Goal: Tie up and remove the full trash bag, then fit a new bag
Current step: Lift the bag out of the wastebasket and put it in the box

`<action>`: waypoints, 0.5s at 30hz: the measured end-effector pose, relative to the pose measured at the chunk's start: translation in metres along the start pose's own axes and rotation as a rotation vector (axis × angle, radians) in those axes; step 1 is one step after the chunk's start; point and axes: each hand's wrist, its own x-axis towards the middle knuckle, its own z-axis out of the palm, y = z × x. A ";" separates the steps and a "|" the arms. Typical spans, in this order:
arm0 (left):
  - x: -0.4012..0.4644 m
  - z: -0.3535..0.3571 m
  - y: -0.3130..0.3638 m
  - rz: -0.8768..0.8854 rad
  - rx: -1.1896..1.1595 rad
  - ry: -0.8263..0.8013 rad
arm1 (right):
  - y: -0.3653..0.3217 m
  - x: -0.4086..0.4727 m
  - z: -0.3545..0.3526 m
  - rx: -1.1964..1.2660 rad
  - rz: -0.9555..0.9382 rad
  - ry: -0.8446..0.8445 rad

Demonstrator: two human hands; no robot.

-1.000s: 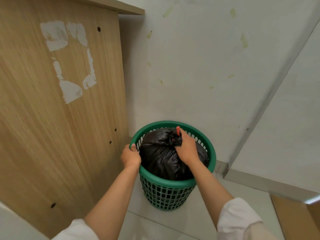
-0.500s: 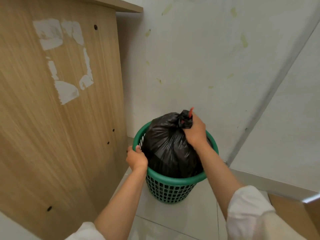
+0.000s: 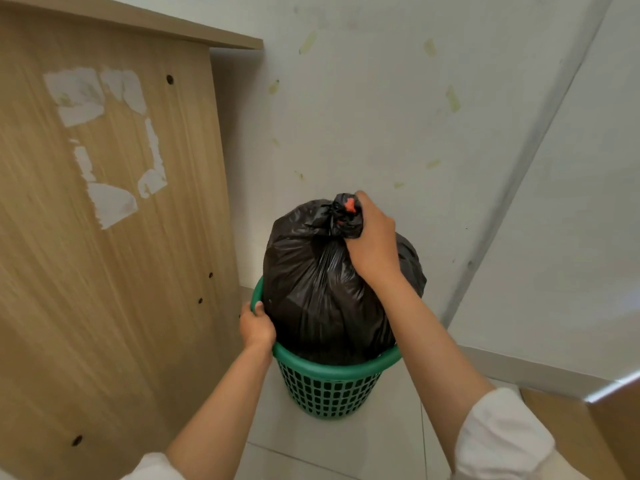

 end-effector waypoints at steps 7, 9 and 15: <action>0.007 0.001 0.006 -0.017 -0.033 0.100 | -0.023 0.057 -0.043 -0.021 -0.040 0.087; -0.006 -0.003 0.033 0.078 0.047 0.224 | -0.024 0.071 -0.052 -0.002 0.012 0.084; -0.056 0.007 0.165 0.180 -0.013 -0.015 | -0.054 0.114 -0.077 0.039 0.140 0.032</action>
